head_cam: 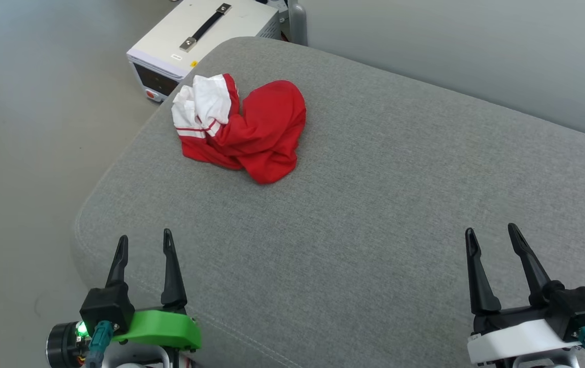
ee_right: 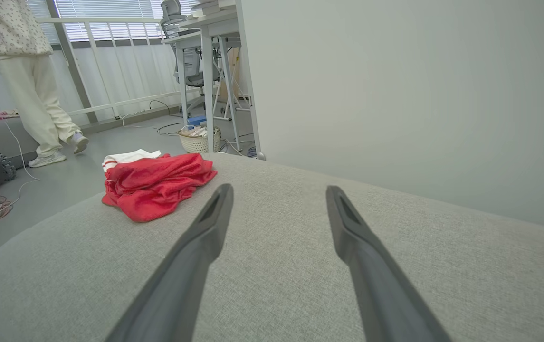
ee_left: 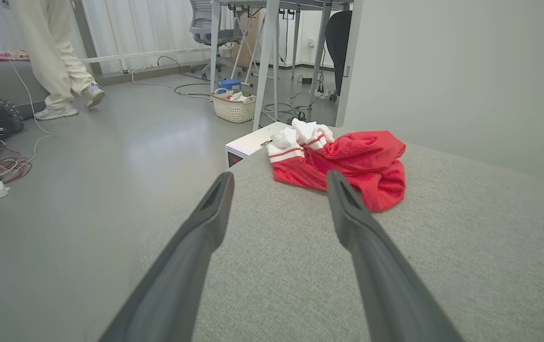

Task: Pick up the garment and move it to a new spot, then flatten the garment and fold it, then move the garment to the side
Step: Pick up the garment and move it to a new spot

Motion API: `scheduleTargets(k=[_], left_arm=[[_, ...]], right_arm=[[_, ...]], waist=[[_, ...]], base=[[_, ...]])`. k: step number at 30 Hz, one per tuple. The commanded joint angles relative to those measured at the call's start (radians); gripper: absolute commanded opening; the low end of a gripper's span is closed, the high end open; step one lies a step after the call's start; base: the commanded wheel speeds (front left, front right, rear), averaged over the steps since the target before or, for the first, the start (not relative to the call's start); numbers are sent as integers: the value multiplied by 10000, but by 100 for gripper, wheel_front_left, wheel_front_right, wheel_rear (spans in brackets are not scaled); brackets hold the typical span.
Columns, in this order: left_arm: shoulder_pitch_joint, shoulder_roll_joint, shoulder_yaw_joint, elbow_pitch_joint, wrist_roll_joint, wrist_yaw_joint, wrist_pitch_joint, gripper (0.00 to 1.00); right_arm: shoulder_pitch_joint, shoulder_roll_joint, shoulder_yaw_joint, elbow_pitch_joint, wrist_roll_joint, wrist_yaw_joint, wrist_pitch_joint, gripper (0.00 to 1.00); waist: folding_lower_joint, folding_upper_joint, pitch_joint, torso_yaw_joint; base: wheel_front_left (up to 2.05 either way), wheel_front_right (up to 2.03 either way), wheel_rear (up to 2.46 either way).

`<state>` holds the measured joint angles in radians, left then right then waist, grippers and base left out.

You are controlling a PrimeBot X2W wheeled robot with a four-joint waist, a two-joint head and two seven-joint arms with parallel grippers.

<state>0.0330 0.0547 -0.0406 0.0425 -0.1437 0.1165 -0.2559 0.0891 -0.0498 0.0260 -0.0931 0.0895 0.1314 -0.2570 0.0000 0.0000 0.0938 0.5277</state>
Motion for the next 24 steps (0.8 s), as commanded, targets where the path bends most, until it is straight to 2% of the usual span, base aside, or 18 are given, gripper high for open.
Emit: scheduleTargets(k=[1, 7, 14, 20, 24], left_arm=[[-109, -45, 12, 19, -44, 34, -59, 100], [-83, -45, 67, 60, -102, 72, -59, 100], [-125, -45, -13, 149, -176, 1, -59, 100], [-1074, -45, 558, 122, -355, -466, -59, 100], [-2396, 14, 1354, 211, -177, -1084, -59, 100]], right_arm=[[-79, -4, 14, -41, -72, -7, -47, 100], [-107, -4, 102, -17, -80, -7, -47, 100], [-122, -4, 173, -28, -126, -7, -47, 100], [-259, -4, 186, -121, -294, -7, -47, 100], [-504, -4, 263, -259, -603, -7, -47, 100]], waist=[[0, 0, 31, 285], [0, 0, 29, 445], [0, 0, 72, 312], [0, 0, 356, 6], [0, 0, 848, -374]], base=[[0, 0, 0], [0, 0, 0], [0, 0, 0], [0, 0, 0], [0, 0, 0]])
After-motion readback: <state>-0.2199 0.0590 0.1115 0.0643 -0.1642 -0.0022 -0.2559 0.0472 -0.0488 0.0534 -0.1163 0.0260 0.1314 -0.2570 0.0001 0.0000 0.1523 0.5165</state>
